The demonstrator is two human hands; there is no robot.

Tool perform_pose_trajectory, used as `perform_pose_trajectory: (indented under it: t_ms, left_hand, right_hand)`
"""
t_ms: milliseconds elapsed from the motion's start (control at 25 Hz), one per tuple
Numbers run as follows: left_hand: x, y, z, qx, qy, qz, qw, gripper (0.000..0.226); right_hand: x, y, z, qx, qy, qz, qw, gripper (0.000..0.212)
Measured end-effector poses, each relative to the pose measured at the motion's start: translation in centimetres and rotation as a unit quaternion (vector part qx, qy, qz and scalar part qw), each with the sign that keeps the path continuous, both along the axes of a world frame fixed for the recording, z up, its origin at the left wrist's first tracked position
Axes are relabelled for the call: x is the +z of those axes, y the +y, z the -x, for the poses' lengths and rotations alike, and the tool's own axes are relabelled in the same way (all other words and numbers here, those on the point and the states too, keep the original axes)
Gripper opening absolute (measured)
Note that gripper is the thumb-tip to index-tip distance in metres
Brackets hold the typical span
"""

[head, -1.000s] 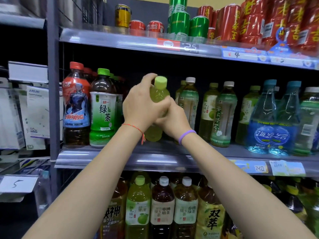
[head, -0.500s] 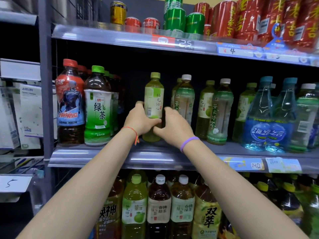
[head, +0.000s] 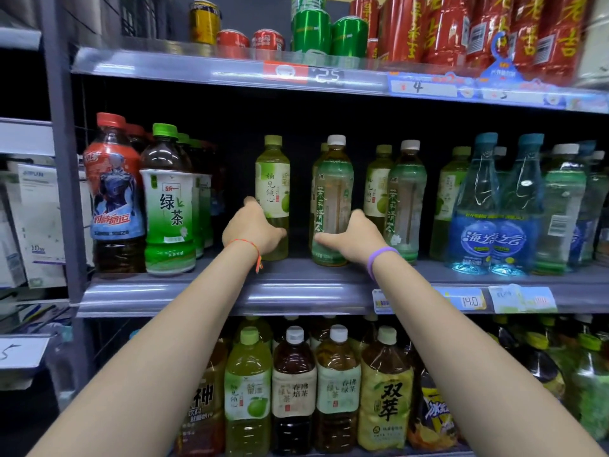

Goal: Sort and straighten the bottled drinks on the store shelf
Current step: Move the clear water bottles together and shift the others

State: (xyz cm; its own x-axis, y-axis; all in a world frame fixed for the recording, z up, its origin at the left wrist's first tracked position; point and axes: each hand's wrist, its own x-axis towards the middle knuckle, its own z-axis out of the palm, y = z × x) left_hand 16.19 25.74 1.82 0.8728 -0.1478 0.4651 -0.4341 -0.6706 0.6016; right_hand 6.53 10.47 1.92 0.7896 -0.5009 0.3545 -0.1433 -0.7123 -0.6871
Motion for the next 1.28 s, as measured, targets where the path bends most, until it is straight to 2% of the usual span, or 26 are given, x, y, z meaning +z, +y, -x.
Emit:
perform_pose_trajectory:
  t_ms: [120, 280, 320, 400, 440, 480, 520, 560, 640, 680, 760, 840, 920, 1000, 1120, 1200, 1280]
  left_hand:
    - [-0.3, 0.7, -0.2, 0.031, 0.0, 0.009, 0.999, 0.063]
    - [-0.8, 1.2, -0.6, 0.015, 0.007, 0.035, 0.999, 0.064]
    - [-0.8, 1.1, -0.6, 0.003, 0.01, 0.043, 0.999, 0.064]
    - [-0.9, 1.0, -0.7, -0.017, 0.013, 0.057, 0.998, 0.062]
    - [-1.0, 1.0, -0.7, -0.023, 0.017, 0.064, 0.998, 0.061]
    - [-1.1, 0.8, -0.6, -0.027, 0.019, 0.073, 0.997, 0.063]
    - [-1.0, 0.8, -0.6, -0.029, 0.016, 0.082, 0.996, 0.068]
    - [-1.0, 0.7, -0.5, -0.027, 0.004, 0.088, 0.996, 0.077]
    - [-0.7, 0.8, -0.3, -0.02, -0.029, 0.072, 0.997, 0.095]
    - [-0.5, 0.9, -0.3, -0.015, -0.039, 0.055, 0.998, 0.098]
    - [-0.2, 1.3, -0.3, -0.001, -0.043, 0.025, 0.999, 0.101]
    - [-0.2, 1.6, -0.2, 0.017, -0.048, 0.02, 0.999, 0.103]
    - [-0.4, 1.8, -0.1, 0.032, -0.054, 0.03, 0.998, 0.103]
    - [-0.6, 1.8, -0.1, 0.026, -0.055, 0.037, 0.997, 0.106]
    - [-0.5, 2.0, 0.2, 0.028, -0.067, 0.049, 0.996, 0.112]
    - [-0.9, 2.0, 0.7, 0.044, -0.085, 0.046, 0.994, 0.111]
    - [-1.2, 2.0, 1.3, 0.054, -0.094, 0.056, 0.992, 0.11]
  right_hand:
    - [0.4, -0.4, 0.9, -0.04, 0.012, 0.027, 0.999, 0.063]
    - [-0.1, -0.5, 1.7, -0.119, 0.029, 0.098, 0.988, 0.053]
    - [-0.6, -0.3, 1.7, -0.173, 0.001, 0.165, 0.971, 0.05]
    - [-1.2, 0.4, 1.6, -0.244, -0.111, 0.314, 0.911, 0.044]
    - [-1.3, 0.8, 1.4, -0.221, -0.165, 0.357, 0.892, 0.039]
    - [-1.2, 1.3, 1.2, -0.156, -0.19, 0.354, 0.902, 0.034]
    - [-0.9, 2.1, 0.8, -0.08, -0.188, 0.314, 0.927, 0.029]
    - [-0.7, 2.7, 0.2, -0.021, -0.15, 0.25, 0.956, 0.03]
    - [-0.3, 3.5, -1.7, 0.017, -0.034, 0.105, 0.994, 0.052]
    - [0.0, 3.4, -3.0, 0.004, 0.005, 0.038, 0.999, 0.069]
    - [0.3, 2.7, -5.7, -0.034, 0.027, -0.061, 0.997, 0.093]
    - [0.6, 1.2, -7.8, -0.049, 0.001, -0.157, 0.986, 0.1]
    - [1.0, 0.1, -9.1, -0.036, -0.038, -0.219, 0.974, 0.089]
    - [1.0, -0.2, -9.7, -0.029, -0.03, -0.206, 0.978, 0.082]
    - [0.5, 0.1, -10.7, 0.034, 0.003, -0.213, 0.976, 0.086]
    - [0.1, 1.6, -10.4, 0.1, 0.004, -0.229, 0.968, 0.073]
    - [0.2, 3.7, -9.4, 0.16, 0.013, -0.231, 0.96, 0.052]
